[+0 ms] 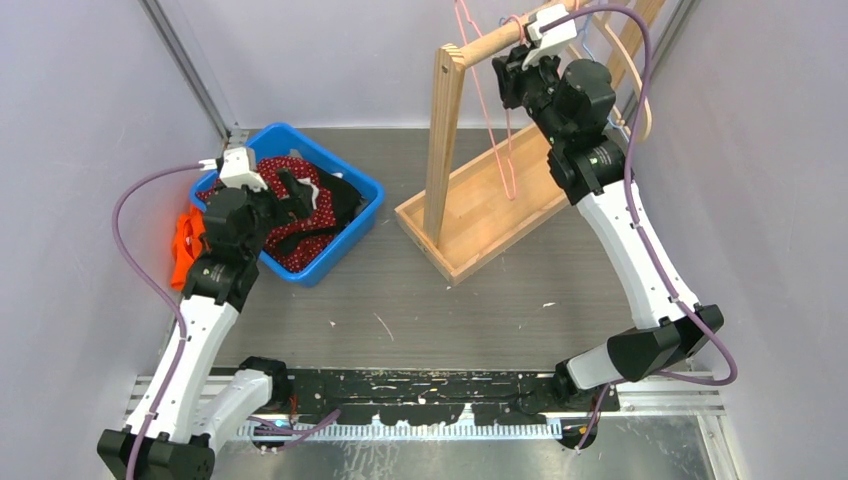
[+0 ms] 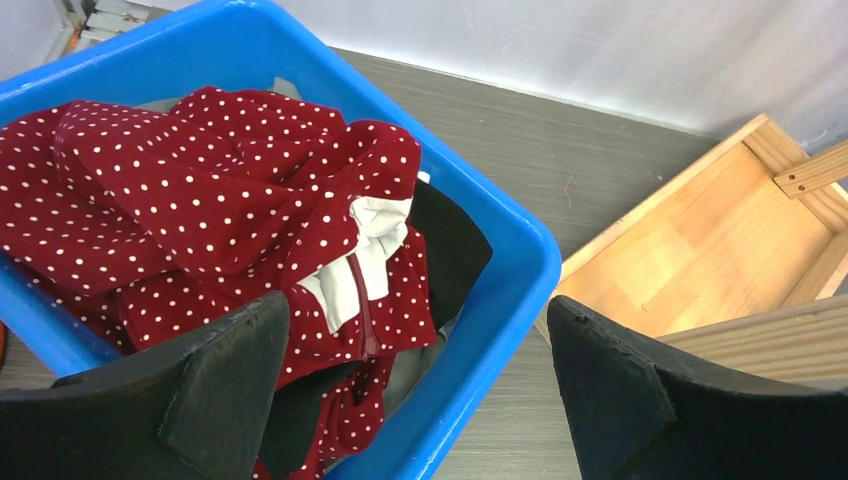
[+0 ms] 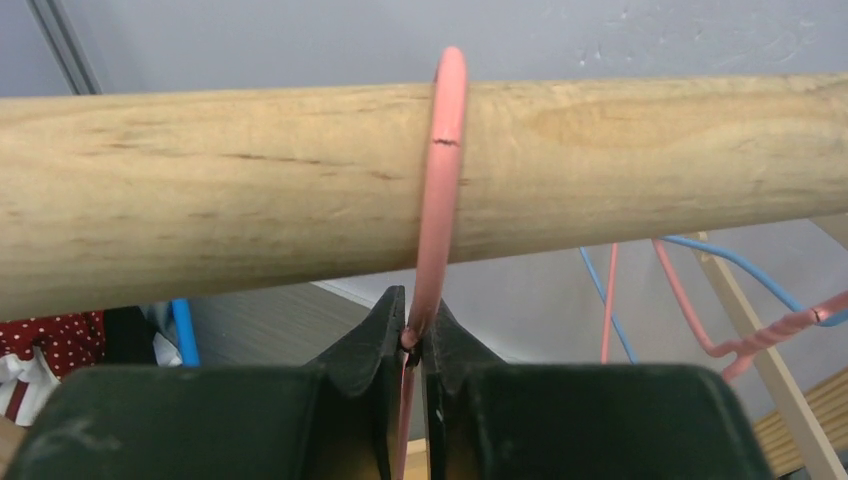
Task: Remove the skirt from the hanger
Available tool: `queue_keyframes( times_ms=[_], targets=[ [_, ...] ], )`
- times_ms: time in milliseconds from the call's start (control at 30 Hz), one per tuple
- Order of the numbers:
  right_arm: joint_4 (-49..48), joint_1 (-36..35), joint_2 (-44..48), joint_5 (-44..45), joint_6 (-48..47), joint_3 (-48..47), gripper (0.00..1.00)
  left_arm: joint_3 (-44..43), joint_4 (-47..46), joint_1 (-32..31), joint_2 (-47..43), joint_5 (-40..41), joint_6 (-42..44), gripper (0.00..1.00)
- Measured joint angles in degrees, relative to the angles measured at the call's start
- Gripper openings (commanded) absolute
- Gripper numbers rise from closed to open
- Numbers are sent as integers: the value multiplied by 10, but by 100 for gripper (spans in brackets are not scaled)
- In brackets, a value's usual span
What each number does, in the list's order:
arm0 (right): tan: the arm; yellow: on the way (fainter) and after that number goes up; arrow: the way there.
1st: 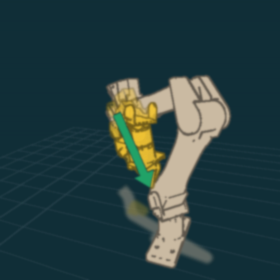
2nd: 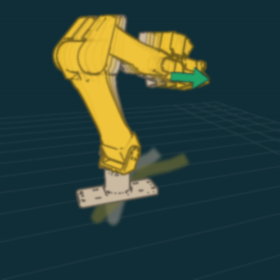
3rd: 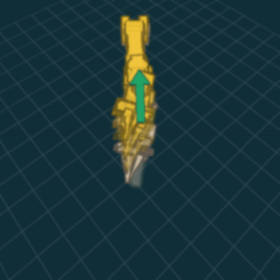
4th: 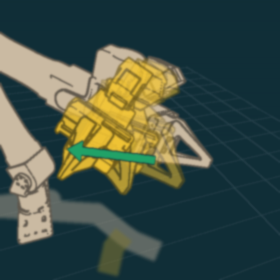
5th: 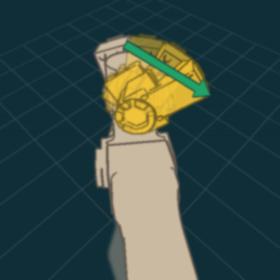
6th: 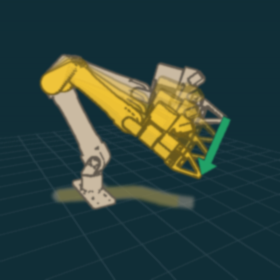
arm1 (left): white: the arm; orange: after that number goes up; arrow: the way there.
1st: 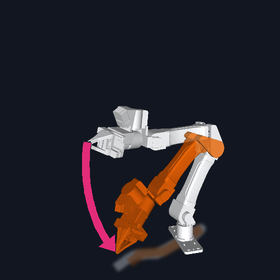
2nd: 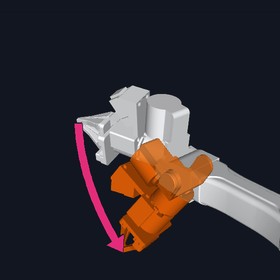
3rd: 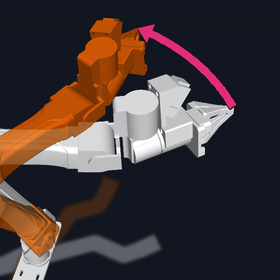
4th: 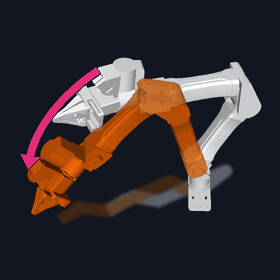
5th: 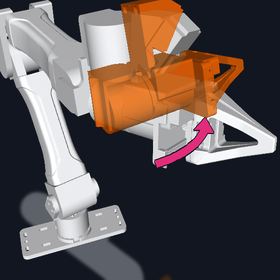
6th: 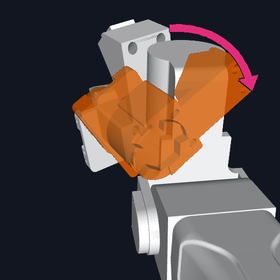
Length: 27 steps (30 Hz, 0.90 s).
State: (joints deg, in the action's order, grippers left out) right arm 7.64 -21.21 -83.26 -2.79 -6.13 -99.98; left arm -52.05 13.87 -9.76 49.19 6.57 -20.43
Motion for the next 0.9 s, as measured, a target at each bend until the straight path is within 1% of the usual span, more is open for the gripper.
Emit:
queue_keyframes(
  times_ms=[100, 167, 233, 333, 400, 533, 767, 900],
  targets=[
    [-8, 0, 4, 8, 3, 14, 42, 0, 1, 0, 2, -7, 4, 99],
    [-8, 0, 7, 13, 3, 26, 61, 0, 1, 0, 2, -9, 5, 99],
    [-7, 0, 9, 16, 3, 38, 70, 0, 1, 0, 3, -9, 6, 99],
    [-8, 0, 19, 21, 1, 60, 78, 0, 1, 0, 8, -9, 6, 100],
    [-6, 0, 35, 27, 2, 76, 81, 0, 1, -1, 14, -9, 6, 100],
    [-8, 0, 97, 37, 4, 123, 81, 0, 1, -5, 27, -8, 5, 100],
    [-51, 0, 283, 49, 23, 234, 85, -8, 0, -15, 53, -6, 8, 100],
    [-73, 0, 328, 65, 31, 244, 86, -19, -3, -36, 72, 8, 13, 99]
  ],
)
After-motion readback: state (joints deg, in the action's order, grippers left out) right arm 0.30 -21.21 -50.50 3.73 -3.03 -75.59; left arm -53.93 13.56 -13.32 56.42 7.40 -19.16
